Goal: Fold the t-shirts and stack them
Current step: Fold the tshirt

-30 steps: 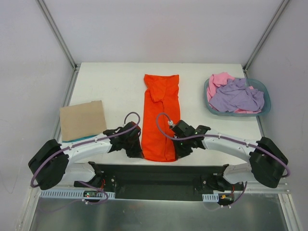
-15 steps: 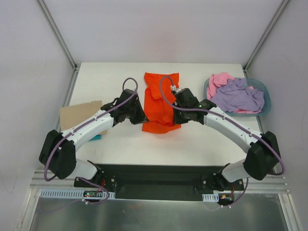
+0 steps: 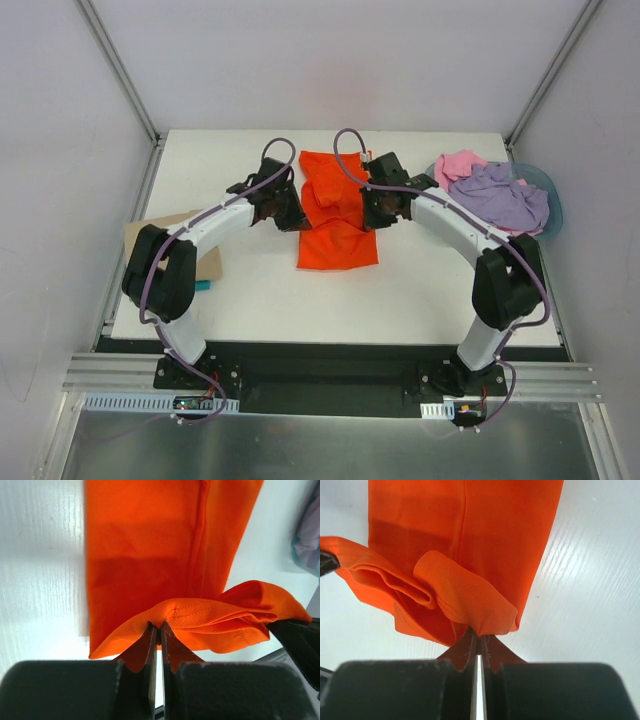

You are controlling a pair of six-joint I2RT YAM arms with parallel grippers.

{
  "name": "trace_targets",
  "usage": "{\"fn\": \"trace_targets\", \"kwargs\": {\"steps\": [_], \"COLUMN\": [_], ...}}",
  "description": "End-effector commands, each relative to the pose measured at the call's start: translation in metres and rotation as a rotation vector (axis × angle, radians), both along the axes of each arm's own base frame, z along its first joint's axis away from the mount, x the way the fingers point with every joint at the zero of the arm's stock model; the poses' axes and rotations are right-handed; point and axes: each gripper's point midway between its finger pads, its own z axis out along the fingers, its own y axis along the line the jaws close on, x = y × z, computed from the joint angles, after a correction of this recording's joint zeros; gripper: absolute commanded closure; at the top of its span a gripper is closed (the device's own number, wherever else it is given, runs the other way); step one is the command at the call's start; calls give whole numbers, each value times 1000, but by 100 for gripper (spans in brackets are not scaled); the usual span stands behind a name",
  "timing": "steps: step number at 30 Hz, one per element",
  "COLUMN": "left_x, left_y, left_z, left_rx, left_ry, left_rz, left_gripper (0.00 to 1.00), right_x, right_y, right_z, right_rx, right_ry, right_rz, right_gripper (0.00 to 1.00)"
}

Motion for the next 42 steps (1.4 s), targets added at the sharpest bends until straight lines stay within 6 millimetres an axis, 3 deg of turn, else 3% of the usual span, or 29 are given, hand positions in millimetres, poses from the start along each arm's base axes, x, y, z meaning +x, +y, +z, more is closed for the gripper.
{"fn": "trace_targets", "kwargs": {"steps": [1,9,22,24,25,26,27,28,29,30,31,32,33,35,36,37,42], "left_x": [16,39,68,76,78,79,81,80,79,75,72,68,59,47,35,29,-8], "left_y": [-3,9,11,10,9,6,3,2,1,2,4,5,8,11,15,16,32], "left_z": [5,1,-31,-26,-26,-20,-14,-6,-1,0,8,11,4,12,9,7,0], "left_rx": [-3,66,111,104,101,79,68,54,47,47,44,42,46,31,31,27,29], "left_ry": [-22,-72,-23,-37,-39,-43,-52,-67,-75,-73,-88,-89,-67,-69,-51,-39,2], "left_rz": [-17,12,14,16,11,-5,-11,-23,-29,-33,-33,-34,-38,-36,-37,-34,-5], "left_gripper": [100,94,94,86,75,60,50,32,25,1,1,1,1,1,1,1,1], "right_x": [27,53,76,84,88,96,95,94,94,92,88,84,77,66,53,43,29], "right_y": [6,1,-13,-12,-13,-10,-9,-5,-3,-2,2,3,3,14,16,25,51], "right_z": [5,-14,-32,-34,-32,-26,-22,-17,-7,-1,4,16,14,26,16,23,13], "right_rx": [32,5,-18,-32,-28,-13,-5,29,46,59,81,103,117,204,227,295,413], "right_ry": [-16,11,39,25,21,13,19,31,17,12,12,-4,5,-4,34,51,123], "right_rz": [5,-30,-80,-57,-56,-54,-40,-19,-9,-1,15,22,30,61,71,102,151], "right_gripper": [99,99,95,88,82,65,59,51,38,31,22,6,0,3,3,3,3]}}
